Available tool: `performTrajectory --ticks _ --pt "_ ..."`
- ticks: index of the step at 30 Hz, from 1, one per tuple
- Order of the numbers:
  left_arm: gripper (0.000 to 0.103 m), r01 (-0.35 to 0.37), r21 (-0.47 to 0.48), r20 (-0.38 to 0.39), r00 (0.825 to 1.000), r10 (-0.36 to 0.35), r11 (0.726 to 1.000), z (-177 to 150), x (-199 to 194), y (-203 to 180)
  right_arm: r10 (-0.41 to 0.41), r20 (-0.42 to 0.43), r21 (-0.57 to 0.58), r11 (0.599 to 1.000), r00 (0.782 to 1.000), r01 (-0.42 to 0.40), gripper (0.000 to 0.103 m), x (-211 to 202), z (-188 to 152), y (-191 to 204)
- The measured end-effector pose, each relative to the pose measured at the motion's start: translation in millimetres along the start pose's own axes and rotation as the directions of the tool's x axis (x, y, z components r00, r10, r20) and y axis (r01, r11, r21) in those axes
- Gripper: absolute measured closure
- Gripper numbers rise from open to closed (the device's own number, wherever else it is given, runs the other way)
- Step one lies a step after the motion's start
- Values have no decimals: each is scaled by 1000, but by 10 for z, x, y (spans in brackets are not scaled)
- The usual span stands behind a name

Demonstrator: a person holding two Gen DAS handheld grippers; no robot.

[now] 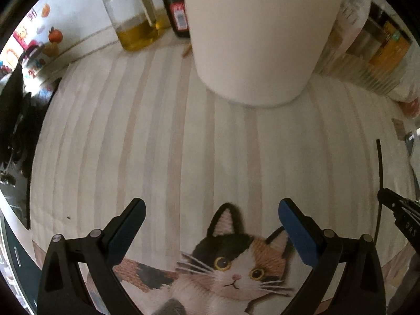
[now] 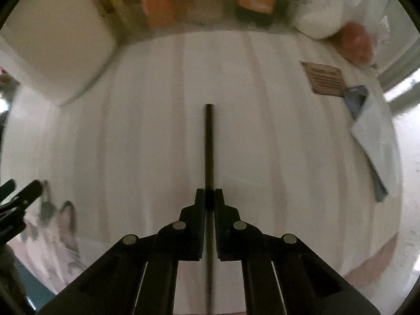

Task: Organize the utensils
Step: 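Grasp a dark brown chopstick on the mat with the right tool, then lift the dark chopstick and insert it into the holder with the right tool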

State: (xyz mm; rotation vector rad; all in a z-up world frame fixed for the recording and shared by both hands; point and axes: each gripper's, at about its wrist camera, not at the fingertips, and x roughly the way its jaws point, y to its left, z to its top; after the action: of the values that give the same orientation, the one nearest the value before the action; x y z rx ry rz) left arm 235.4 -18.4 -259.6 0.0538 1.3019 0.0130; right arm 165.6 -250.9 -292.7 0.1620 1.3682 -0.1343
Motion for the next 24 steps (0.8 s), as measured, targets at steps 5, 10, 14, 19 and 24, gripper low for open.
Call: performTrajectory --ticks 5,10,14,19,24 --pt "0 -2 6 71 998 1 1000 81 -268 -25 71 147 -7 997 987 -70 97 -434 -59 -7" --pt "0 9 6 131 991 -10 1000 163 -549 -40 110 291 -38 994 950 -104 97 -883 25 -49" --pt "0 20 6 210 977 -21 1000 295 -925 -40 144 445 -57 990 884 -132 97 -1350 147 -59" --pt "0 54 -24 321 946 -43 998 612 -1485 111 212 585 -64 974 783 -215 97 -1916 433 121" --pt "0 33 -88 395 919 5 996 990 -1912 368 293 720 -131 947 629 -292 97 -2651 918 362"
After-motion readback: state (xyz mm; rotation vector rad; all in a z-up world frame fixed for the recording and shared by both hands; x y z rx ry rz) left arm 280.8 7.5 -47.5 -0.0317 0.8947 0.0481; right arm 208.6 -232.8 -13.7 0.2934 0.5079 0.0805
